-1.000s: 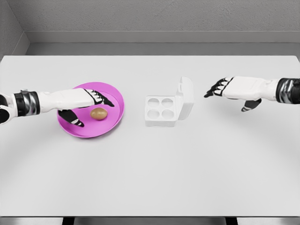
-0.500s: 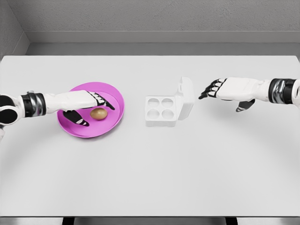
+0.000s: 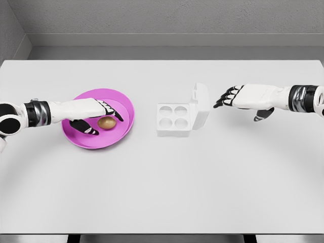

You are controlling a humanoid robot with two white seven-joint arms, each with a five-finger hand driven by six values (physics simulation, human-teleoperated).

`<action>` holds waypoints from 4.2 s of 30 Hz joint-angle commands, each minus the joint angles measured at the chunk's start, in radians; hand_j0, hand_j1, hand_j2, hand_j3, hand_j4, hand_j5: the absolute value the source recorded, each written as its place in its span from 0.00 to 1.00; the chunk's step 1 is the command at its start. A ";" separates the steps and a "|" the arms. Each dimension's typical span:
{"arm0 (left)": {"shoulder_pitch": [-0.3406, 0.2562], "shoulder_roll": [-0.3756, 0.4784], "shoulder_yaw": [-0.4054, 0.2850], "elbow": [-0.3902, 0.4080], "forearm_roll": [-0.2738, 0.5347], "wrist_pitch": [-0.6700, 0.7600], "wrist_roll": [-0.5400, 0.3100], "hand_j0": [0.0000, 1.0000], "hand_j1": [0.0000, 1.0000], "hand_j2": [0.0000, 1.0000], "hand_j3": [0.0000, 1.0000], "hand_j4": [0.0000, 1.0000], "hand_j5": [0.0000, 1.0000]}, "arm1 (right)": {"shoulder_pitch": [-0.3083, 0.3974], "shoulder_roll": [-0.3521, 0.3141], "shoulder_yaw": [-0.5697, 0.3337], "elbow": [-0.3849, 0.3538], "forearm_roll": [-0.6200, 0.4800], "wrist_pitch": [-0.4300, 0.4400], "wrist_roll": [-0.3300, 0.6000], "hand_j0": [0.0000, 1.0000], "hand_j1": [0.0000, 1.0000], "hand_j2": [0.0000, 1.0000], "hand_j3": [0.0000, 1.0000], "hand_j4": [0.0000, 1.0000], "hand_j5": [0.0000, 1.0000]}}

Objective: Pack egg into the box and close the box lid

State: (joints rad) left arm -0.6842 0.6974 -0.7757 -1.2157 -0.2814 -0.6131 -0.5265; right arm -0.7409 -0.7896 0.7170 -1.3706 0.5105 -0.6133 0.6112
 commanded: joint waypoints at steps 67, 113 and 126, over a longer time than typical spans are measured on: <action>-0.166 -0.286 -0.134 -0.057 -0.056 0.002 -0.027 0.31 0.31 0.31 0.31 0.31 0.31 | -0.034 -0.063 -0.010 -0.044 -0.015 0.002 0.000 1.00 1.00 1.00 1.00 1.00 1.00; -0.179 -0.349 -0.140 0.064 -0.045 0.002 -0.026 0.82 0.82 0.82 0.82 0.82 0.82 | -0.032 -0.057 -0.002 -0.073 -0.015 0.002 0.000 1.00 1.00 1.00 1.00 1.00 1.00; -0.207 -0.325 -0.137 0.061 0.005 0.002 -0.021 1.00 1.00 1.00 1.00 1.00 1.00 | -0.031 -0.057 0.006 -0.111 -0.017 0.002 0.000 1.00 1.00 1.00 1.00 1.00 1.00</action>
State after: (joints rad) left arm -0.8912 0.3677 -0.9144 -1.1547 -0.2927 -0.6131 -0.5483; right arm -0.7716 -0.8456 0.7229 -1.4721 0.4987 -0.6134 0.6113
